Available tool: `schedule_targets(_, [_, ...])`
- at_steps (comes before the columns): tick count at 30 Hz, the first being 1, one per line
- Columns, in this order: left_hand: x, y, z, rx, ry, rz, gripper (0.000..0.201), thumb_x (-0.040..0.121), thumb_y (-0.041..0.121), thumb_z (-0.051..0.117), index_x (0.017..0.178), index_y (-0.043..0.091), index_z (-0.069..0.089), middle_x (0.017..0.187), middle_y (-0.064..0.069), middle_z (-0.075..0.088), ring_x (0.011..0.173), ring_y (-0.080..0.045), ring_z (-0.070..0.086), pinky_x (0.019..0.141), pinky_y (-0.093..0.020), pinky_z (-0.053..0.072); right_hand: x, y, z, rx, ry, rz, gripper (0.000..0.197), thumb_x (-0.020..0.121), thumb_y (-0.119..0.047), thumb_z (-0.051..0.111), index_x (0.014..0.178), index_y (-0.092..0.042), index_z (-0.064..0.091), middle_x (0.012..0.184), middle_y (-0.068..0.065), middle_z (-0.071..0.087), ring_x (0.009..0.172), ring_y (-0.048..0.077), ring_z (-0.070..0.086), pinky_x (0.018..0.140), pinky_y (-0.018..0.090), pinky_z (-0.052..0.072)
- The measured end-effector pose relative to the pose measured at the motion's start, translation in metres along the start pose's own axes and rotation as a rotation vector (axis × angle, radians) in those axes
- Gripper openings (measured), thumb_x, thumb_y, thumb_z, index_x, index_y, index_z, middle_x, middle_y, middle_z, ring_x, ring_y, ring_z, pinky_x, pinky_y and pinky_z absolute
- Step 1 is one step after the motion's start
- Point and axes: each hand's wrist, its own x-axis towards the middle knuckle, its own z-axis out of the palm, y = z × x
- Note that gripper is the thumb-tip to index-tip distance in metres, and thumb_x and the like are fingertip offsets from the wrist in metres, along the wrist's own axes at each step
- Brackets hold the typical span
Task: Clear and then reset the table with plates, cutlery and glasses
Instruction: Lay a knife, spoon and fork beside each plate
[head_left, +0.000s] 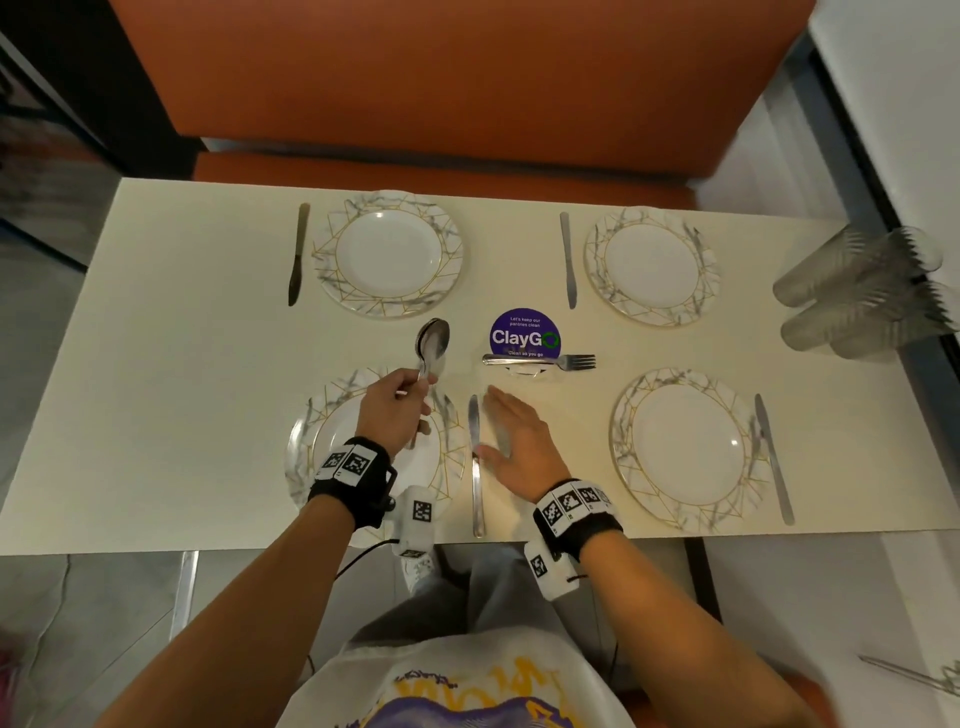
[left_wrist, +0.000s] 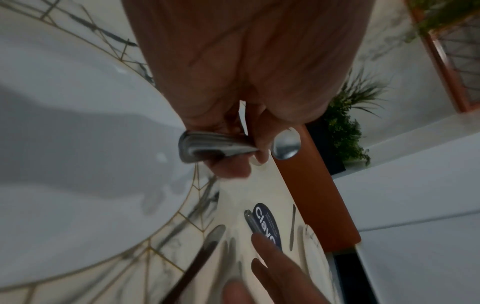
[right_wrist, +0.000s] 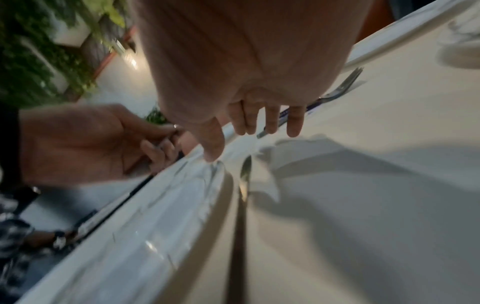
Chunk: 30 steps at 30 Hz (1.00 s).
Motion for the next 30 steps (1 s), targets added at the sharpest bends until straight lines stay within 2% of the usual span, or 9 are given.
schedule_targets(3, [-0.004, 0.009, 0.007, -0.174, -0.052, -0.037, 0.016, 0.102, 0.010, 0.060, 0.103, 0.012, 0.076, 0.093, -0.017, 0.070, 0.079, -0.026, 0.069, 0.069, -0.040, 0.064, 0.021, -0.023, -0.023, 0.184, 0.186, 0.094, 0.055, 0.095, -0.033, 0.067, 0.145, -0.017, 0.050, 0.139, 0.003, 0.058, 0.127, 0.020, 0.050, 0.109, 0.037, 0.041])
schedule_targets(5, [-0.006, 0.014, 0.012, -0.248, -0.093, -0.061, 0.014, 0.100, 0.006, 0.063, 0.105, 0.005, 0.076, 0.092, -0.019, 0.071, 0.082, -0.028, 0.070, 0.074, -0.042, 0.064, 0.036, -0.043, -0.040, 0.336, 0.238, 0.145, 0.045, 0.095, -0.033, 0.067, 0.136, -0.018, 0.057, 0.119, -0.001, 0.066, 0.108, 0.014, 0.060, 0.093, 0.026, 0.048])
schedule_targets(8, [-0.008, 0.021, 0.019, -0.302, -0.124, -0.067, 0.015, 0.095, 0.006, 0.070, 0.107, -0.001, 0.075, 0.096, -0.016, 0.074, 0.085, -0.027, 0.070, 0.078, -0.043, 0.064, 0.054, -0.065, -0.059, 0.451, 0.281, 0.180, 0.035, 0.095, -0.031, 0.068, 0.125, -0.014, 0.064, 0.100, -0.006, 0.067, 0.088, 0.001, 0.061, 0.073, 0.008, 0.041])
schedule_targets(10, [-0.009, 0.025, 0.022, -0.310, -0.139, -0.064, 0.016, 0.093, 0.008, 0.073, 0.107, 0.000, 0.076, 0.092, -0.013, 0.075, 0.083, -0.025, 0.072, 0.081, -0.044, 0.064, 0.064, -0.072, -0.064, 0.463, 0.308, 0.204, 0.027, 0.093, -0.029, 0.070, 0.114, -0.013, 0.067, 0.093, -0.008, 0.067, 0.080, -0.002, 0.059, 0.066, 0.007, 0.041])
schedule_targets(14, [-0.010, 0.031, 0.028, -0.315, -0.149, -0.050, 0.015, 0.092, 0.008, 0.074, 0.106, 0.001, 0.076, 0.089, -0.009, 0.074, 0.074, -0.012, 0.072, 0.064, -0.023, 0.059, 0.073, -0.075, -0.067, 0.496, 0.352, 0.234, 0.020, 0.090, -0.019, 0.074, 0.107, -0.009, 0.068, 0.086, 0.000, 0.071, 0.077, 0.011, 0.067, 0.071, 0.023, 0.055])
schedule_targets(16, [-0.011, 0.031, 0.029, -0.320, -0.155, -0.037, 0.014, 0.092, 0.009, 0.074, 0.105, 0.003, 0.076, 0.087, -0.006, 0.074, 0.072, -0.007, 0.071, 0.062, -0.019, 0.056, 0.074, -0.072, -0.069, 0.522, 0.360, 0.254, 0.019, 0.091, -0.015, 0.072, 0.108, -0.009, 0.067, 0.083, 0.000, 0.071, 0.073, 0.012, 0.068, 0.068, 0.024, 0.057])
schedule_targets(20, [-0.008, 0.023, 0.024, -0.326, -0.144, -0.053, 0.018, 0.093, 0.010, 0.074, 0.110, 0.006, 0.078, 0.097, -0.015, 0.076, 0.082, -0.018, 0.074, 0.070, -0.029, 0.062, 0.068, -0.056, -0.071, 0.588, 0.384, 0.313, 0.019, 0.093, -0.012, 0.069, 0.111, -0.007, 0.067, 0.088, 0.007, 0.073, 0.069, 0.011, 0.067, 0.057, 0.009, 0.048])
schedule_targets(26, [-0.008, 0.003, 0.013, -0.291, -0.083, -0.106, 0.018, 0.094, 0.008, 0.072, 0.111, 0.004, 0.076, 0.105, -0.022, 0.076, 0.084, -0.023, 0.073, 0.065, -0.022, 0.059, 0.032, -0.015, -0.044, 0.479, 0.327, 0.463, 0.011, 0.092, -0.005, 0.066, 0.102, -0.010, 0.070, 0.086, 0.006, 0.073, 0.070, 0.015, 0.070, 0.064, 0.019, 0.054])
schedule_targets(30, [-0.006, -0.009, 0.009, -0.250, -0.076, -0.129, 0.017, 0.092, 0.013, 0.075, 0.109, 0.010, 0.079, 0.099, -0.014, 0.079, 0.094, -0.032, 0.076, 0.080, -0.036, 0.063, 0.009, -0.004, -0.015, 0.379, 0.222, 0.509, 0.017, 0.087, 0.000, 0.070, 0.099, -0.012, 0.070, 0.085, 0.003, 0.070, 0.075, 0.016, 0.066, 0.073, 0.023, 0.056])
